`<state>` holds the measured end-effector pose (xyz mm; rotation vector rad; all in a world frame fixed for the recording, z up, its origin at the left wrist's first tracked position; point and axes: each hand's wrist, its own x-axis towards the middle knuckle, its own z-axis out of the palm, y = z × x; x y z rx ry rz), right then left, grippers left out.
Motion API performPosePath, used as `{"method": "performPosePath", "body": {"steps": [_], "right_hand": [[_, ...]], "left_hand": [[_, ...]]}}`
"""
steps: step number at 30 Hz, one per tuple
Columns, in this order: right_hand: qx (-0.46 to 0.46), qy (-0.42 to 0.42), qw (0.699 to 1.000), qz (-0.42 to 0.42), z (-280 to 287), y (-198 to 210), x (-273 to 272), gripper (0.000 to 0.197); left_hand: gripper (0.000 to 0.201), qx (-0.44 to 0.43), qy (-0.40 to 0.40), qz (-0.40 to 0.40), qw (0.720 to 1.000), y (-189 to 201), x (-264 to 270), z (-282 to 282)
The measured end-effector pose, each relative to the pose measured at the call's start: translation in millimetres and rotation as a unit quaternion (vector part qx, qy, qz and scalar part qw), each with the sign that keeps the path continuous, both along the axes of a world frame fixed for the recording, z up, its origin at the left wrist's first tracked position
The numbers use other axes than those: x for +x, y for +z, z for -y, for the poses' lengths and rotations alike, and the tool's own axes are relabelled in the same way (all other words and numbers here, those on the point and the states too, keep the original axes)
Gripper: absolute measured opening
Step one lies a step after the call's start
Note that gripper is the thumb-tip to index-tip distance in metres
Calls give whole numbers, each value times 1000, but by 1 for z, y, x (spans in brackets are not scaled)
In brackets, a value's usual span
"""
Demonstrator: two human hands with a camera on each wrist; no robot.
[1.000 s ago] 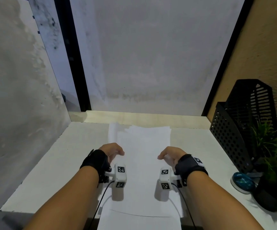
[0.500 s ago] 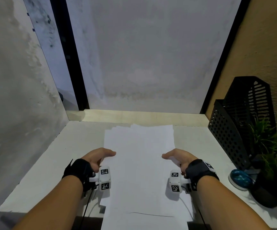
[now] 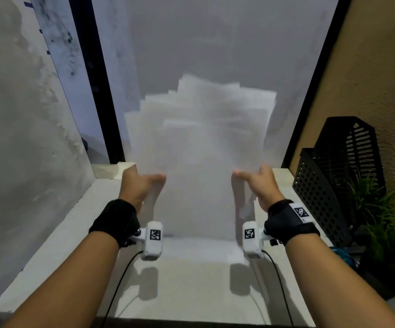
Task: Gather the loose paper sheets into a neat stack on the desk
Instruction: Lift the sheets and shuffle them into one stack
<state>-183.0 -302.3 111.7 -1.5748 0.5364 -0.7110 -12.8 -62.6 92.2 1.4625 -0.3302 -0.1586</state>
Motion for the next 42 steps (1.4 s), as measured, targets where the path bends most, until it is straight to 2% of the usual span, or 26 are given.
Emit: {"method": "performPosePath", "body": {"steps": [4,8,10,14,17,27,31,37,40,42], "right_hand": [[-64,-28,988,136,-9,38,0,20],[-87,-67,979,173,-20,32,1,15],[-56,-74,981,168,-21,18,1,15],[-4,-65,990,125,-25,-12,-3,20],[14,-76,992,103,-27,-28,-6,22],[18,-61,989,135,-17,-9,-6,26],[25,-47,993,109,-19,-23,-13,15],[-8,-52,989,138,-15,-13,-9,22],[9,-49,989,140,-14,-12,-11,33],[25,-54,990,130,-13,-20,-14,36]], "left_hand": [[29,-85,45,95,991,47,-7,9],[37,-130,61,124,982,53,-22,21],[43,-127,66,116,983,40,-26,23],[35,-100,52,62,992,4,-25,18],[38,-98,49,47,993,-14,-30,15],[34,-93,51,52,993,2,-20,14],[32,-84,62,37,994,-13,-23,10],[41,-95,44,38,994,-3,-18,11],[49,-88,36,24,995,-5,-17,7],[46,-85,39,16,995,-12,-20,3]]}}
